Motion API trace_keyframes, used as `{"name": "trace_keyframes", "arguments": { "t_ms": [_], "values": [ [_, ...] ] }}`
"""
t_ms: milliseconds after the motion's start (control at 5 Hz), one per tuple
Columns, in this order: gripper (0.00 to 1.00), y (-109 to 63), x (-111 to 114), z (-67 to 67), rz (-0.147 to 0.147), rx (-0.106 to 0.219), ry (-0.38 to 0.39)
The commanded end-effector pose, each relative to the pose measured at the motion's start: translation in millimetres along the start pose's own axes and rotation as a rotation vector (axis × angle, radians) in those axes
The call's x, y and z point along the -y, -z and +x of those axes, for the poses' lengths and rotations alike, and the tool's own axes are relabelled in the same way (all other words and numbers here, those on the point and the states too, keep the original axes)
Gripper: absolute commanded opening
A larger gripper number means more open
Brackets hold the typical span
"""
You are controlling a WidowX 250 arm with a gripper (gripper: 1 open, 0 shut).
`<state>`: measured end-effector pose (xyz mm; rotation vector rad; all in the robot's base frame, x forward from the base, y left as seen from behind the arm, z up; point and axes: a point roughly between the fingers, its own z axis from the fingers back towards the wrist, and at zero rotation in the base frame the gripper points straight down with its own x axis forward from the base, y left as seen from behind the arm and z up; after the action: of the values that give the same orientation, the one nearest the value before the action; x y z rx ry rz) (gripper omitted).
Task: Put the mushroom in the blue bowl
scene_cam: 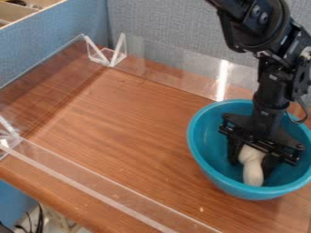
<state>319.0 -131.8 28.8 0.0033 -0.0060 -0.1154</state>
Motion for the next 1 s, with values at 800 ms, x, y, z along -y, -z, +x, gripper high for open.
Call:
{"name": "trace_keyframes", "arguments": {
  "t_ms": [800],
  "values": [
    [0.0, -4.5, -29.9, 15.3, 0.016, 0.013, -0.16]
  ]
}}
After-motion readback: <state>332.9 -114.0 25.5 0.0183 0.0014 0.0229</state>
